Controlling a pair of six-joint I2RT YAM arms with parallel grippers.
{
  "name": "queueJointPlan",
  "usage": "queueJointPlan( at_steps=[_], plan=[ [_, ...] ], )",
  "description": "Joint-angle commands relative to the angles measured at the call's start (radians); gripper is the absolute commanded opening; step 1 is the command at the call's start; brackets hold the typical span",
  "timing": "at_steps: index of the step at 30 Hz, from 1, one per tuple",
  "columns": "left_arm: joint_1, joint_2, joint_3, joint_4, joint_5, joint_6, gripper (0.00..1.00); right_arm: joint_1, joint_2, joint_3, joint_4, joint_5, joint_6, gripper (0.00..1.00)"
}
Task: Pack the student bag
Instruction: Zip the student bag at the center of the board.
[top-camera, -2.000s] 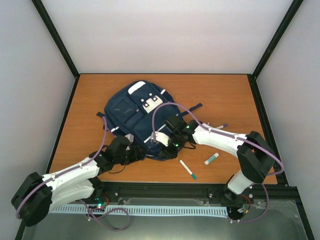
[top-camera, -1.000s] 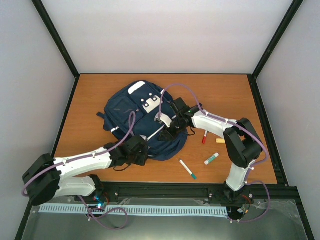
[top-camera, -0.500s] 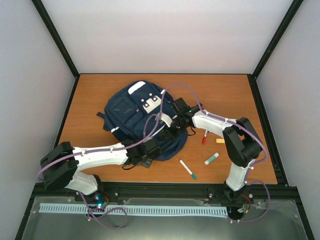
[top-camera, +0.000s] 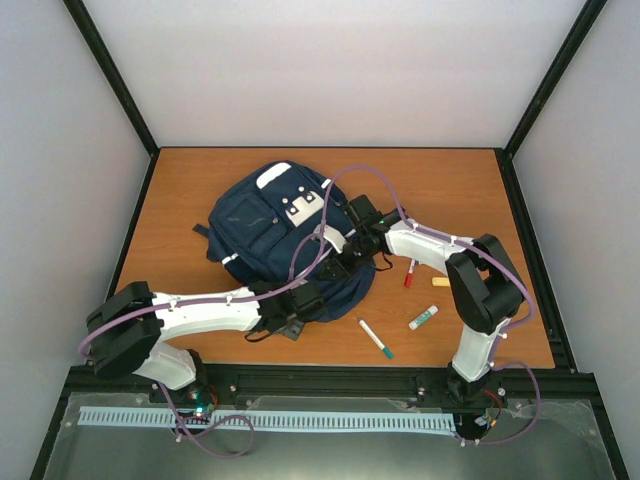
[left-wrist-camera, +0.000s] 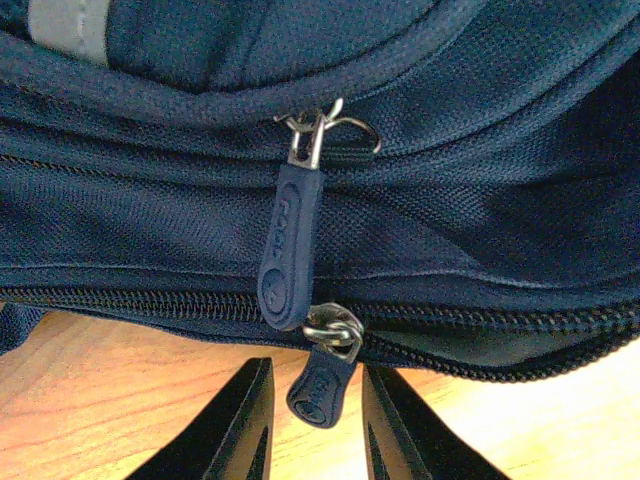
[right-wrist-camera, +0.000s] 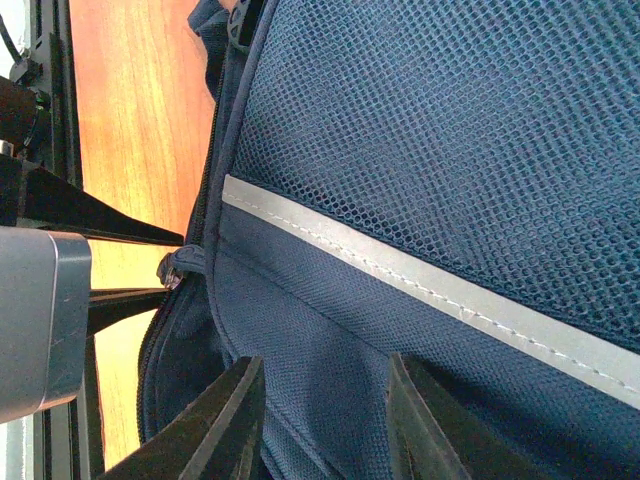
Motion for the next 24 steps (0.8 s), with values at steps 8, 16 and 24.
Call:
queueJointPlan(
  at_steps=[8, 16, 24],
  plan=[
    [-0.014, 0.001, 0.029, 0.001, -0.012, 0.014, 0.09, -0.013, 0.023, -0.007, 0.009, -0.01, 0.005, 0.36],
    [-0.014, -0.089, -0.017, 0.055, 0.138, 0.007, 0.01, -0.012, 0.039, -0.007, 0.006, 0.009, 0.014, 0.35],
    [-0.014, -0.114, -0.065, 0.294, 0.354, -0.021, 0.01, -0.012, 0.054, -0.01, -0.001, 0.01, 0.018, 0.34]
  ],
)
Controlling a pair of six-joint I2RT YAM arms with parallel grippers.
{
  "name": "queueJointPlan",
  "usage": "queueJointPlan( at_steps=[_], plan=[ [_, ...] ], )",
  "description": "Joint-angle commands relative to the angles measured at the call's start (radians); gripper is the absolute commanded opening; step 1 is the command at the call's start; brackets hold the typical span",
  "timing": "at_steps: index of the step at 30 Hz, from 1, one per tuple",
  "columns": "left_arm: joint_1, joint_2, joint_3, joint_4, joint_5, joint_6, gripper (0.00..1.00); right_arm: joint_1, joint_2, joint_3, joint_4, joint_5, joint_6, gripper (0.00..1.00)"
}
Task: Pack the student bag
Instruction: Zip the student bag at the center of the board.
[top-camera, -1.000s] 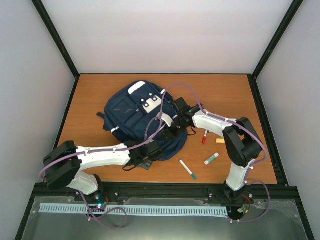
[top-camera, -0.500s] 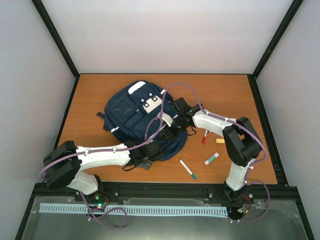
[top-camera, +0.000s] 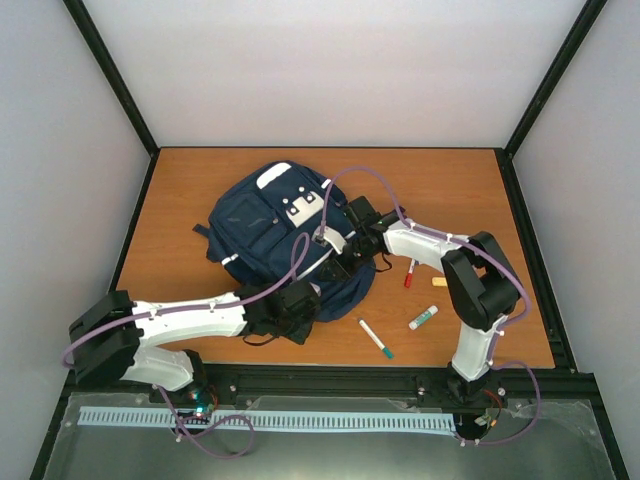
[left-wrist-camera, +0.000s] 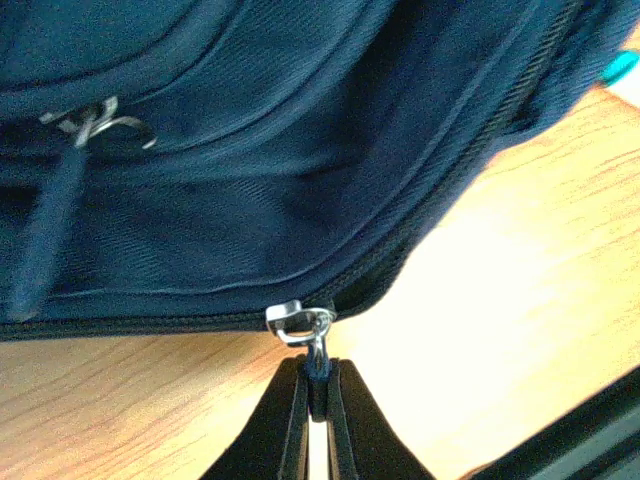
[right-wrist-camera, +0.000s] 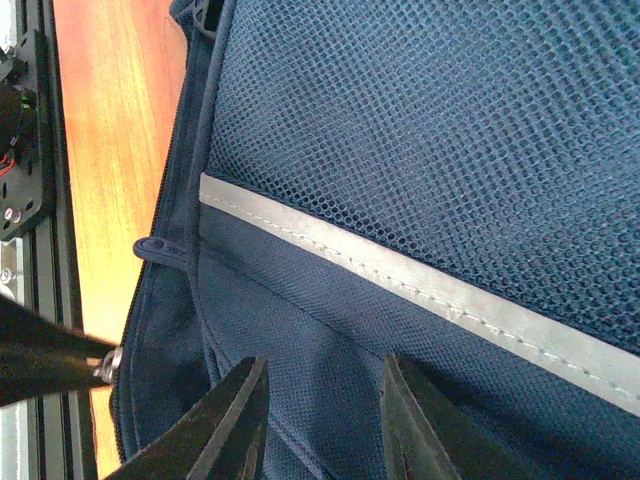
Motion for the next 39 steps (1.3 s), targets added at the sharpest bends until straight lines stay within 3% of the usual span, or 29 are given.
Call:
queueJointPlan(
  at_steps=[1, 10, 20, 25, 30, 39],
  plan=[
    [-0.013, 0.002, 0.006, 0.173, 0.152, -0.012, 0.01, -0.008, 0.033, -0.01, -0.005, 0.009, 0.005, 0.34],
    [-0.047, 0.134, 0.127, 0.259, 0.189, 0.037, 0.01, -0.008, 0.047, -0.003, -0.013, 0.005, 0.007, 0.34],
    [-0.057, 0.223, 0.191, 0.353, 0.07, 0.028, 0.02, -0.058, 0.004, 0.018, -0.031, -0.006, 0.006, 0.33],
    [-0.057, 0.225, 0.217, 0.319, 0.068, 0.041, 0.16, -0.142, -0.101, 0.043, -0.09, -0.01, -0.006, 0.34],
    [-0.058, 0.109, 0.177, 0.217, 0.093, 0.081, 0.3, -0.163, -0.291, -0.009, -0.151, 0.082, -0.072, 0.35],
    [-0.056, -0.2, 0.025, 0.064, -0.136, 0.072, 0.63, -0.138, -0.54, -0.179, -0.258, 0.206, -0.148, 0.39]
  ],
)
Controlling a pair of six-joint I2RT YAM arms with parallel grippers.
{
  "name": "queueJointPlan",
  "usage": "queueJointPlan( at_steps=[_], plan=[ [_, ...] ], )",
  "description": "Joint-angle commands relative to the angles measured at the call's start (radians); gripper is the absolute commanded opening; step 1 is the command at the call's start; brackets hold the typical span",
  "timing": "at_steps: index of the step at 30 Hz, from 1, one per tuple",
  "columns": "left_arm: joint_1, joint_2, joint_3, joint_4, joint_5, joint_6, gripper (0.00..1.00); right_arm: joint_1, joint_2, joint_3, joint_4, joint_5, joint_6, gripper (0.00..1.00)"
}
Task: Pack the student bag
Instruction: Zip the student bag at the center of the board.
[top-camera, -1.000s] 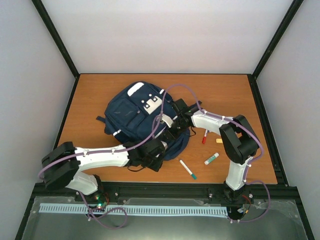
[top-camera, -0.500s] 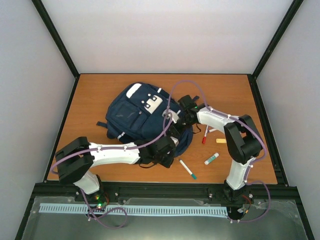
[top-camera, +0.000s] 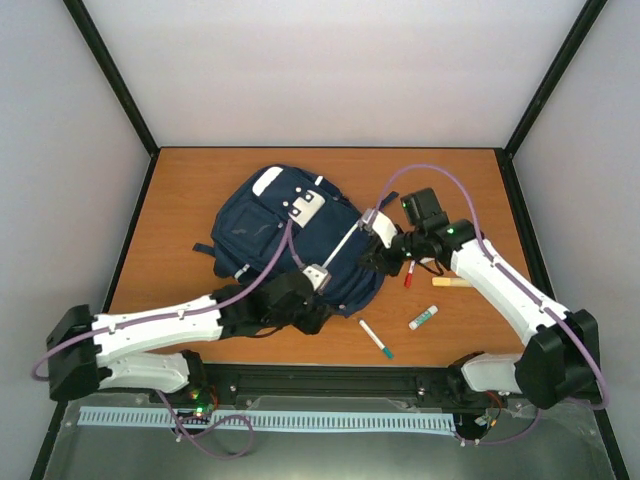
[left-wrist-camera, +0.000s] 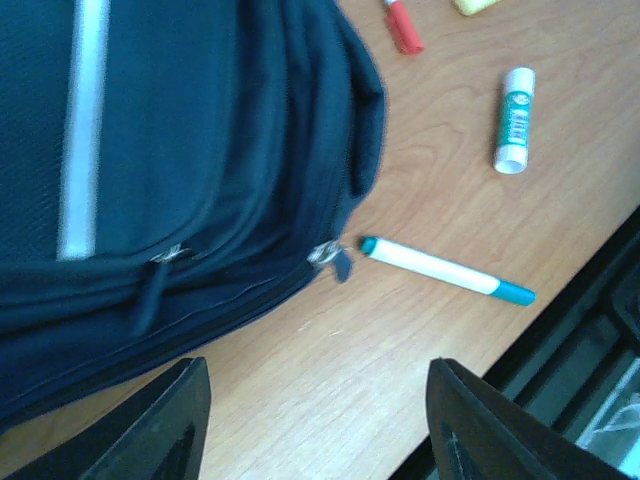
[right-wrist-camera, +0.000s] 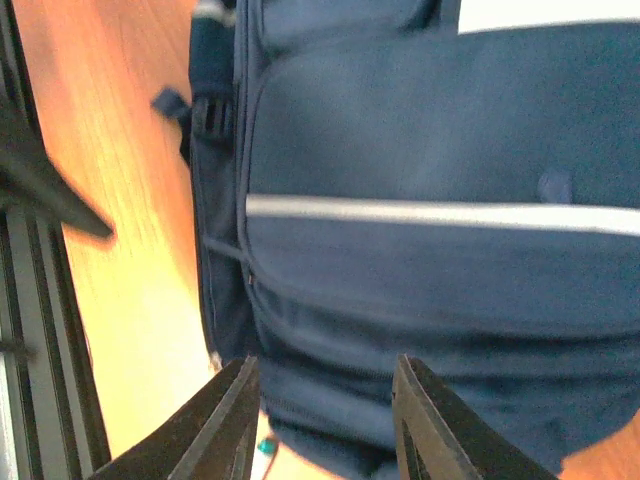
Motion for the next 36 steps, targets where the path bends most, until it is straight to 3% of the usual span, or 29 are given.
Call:
queueJointPlan(
  at_steps=[1, 8, 19, 24, 30, 36],
  plan=[
    [-0.009, -0.101, -0.082, -0.083, -0.141, -0.01, 0.65, 0.032, -0.049, -0.09, -0.103, 0.086, -0.061, 0.39],
    [0.002, -0.035, -0.121, 0.027, -0.097, 0.064, 0.57, 0.21, -0.085, -0.2, -0.17, 0.13, -0.179, 0.38],
    [0.002, 0.015, -0.181, 0.183, -0.1, 0.019, 0.57, 0.218, 0.151, -0.217, -0.045, 0.147, -0.122, 0.31],
    [0.003, -0.023, -0.208, 0.195, -0.139, -0.01, 0.58, 0.152, 0.211, -0.175, 0.066, 0.289, -0.061, 0.3],
    [0.003, -0.061, -0.242, 0.206, -0.16, -0.042, 0.59, -0.011, 0.269, -0.118, 0.117, 0.275, -0.075, 0.3],
    [0.003, -0.098, -0.261, 0.212, -0.168, -0.066, 0.6, -0.035, 0.214, -0.111, 0.024, 0.2, -0.126, 0.32]
  ],
)
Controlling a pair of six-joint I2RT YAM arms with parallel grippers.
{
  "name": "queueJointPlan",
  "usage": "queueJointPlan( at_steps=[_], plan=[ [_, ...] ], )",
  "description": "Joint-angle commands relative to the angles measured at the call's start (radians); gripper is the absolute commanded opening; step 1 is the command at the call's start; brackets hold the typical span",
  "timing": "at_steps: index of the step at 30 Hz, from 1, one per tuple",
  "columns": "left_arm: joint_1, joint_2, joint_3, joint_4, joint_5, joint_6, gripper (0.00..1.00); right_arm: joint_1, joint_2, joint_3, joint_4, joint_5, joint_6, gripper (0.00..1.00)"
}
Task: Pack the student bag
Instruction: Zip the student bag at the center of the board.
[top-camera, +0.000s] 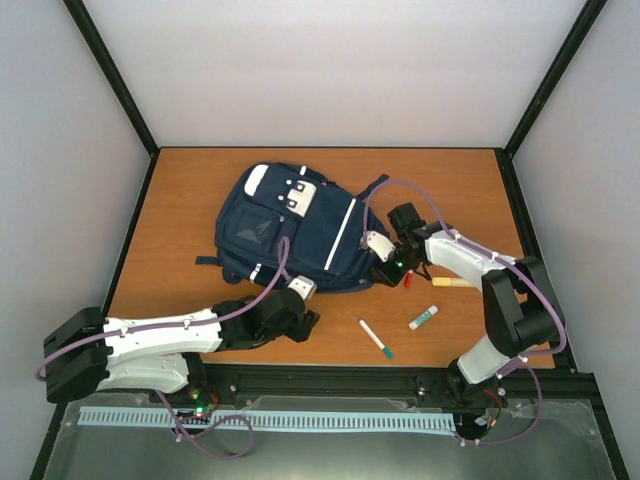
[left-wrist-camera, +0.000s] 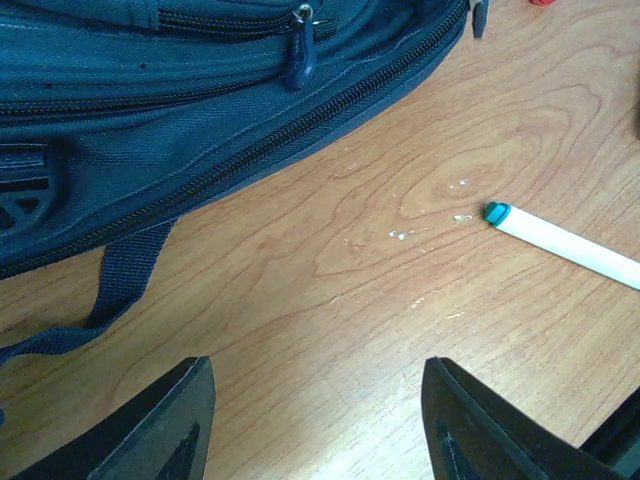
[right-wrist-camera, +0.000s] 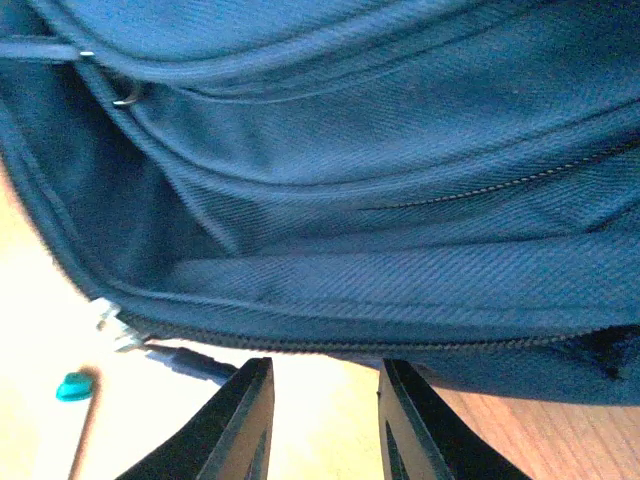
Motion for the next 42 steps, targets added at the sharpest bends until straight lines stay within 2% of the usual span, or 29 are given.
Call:
queueJointPlan(
  at_steps=[1, 5, 10, 19, 31, 34, 42],
  plan=[
    [0.001, -0.038, -0.006, 0.034, -0.036, -0.033, 0.6, 0.001, -0.089, -0.004, -0.026, -0.048, -0.055, 0.33],
    [0.001, -0.044, -0.002, 0.035, -0.049, -0.026, 0.61, 0.001, -0.177, -0.054, -0.066, -0.038, -0.094, 0.37],
    [0.001, -0.008, 0.015, 0.053, -0.037, -0.023, 0.61, 0.001, -0.202, -0.082, -0.073, -0.061, -0.099, 0.38],
    [0.001, 0.015, 0.032, 0.054, -0.026, -0.026, 0.61, 0.021, -0.126, -0.064, -0.032, -0.165, -0.053, 0.4],
    [0.001, 0.0, 0.006, 0.054, -0.068, -0.067, 0.63, 0.085, -0.049, -0.051, 0.052, -0.142, 0.04, 0.43],
    [0.0, 0.001, 0.004, 0.055, -0.069, -0.067, 0.63, 0.11, -0.041, -0.055, 0.081, -0.084, 0.071, 0.4],
    [0.001, -0.021, -0.015, 0.057, -0.081, -0.081, 0.63, 0.117, -0.008, -0.053, 0.126, 0.03, 0.129, 0.25]
  ],
)
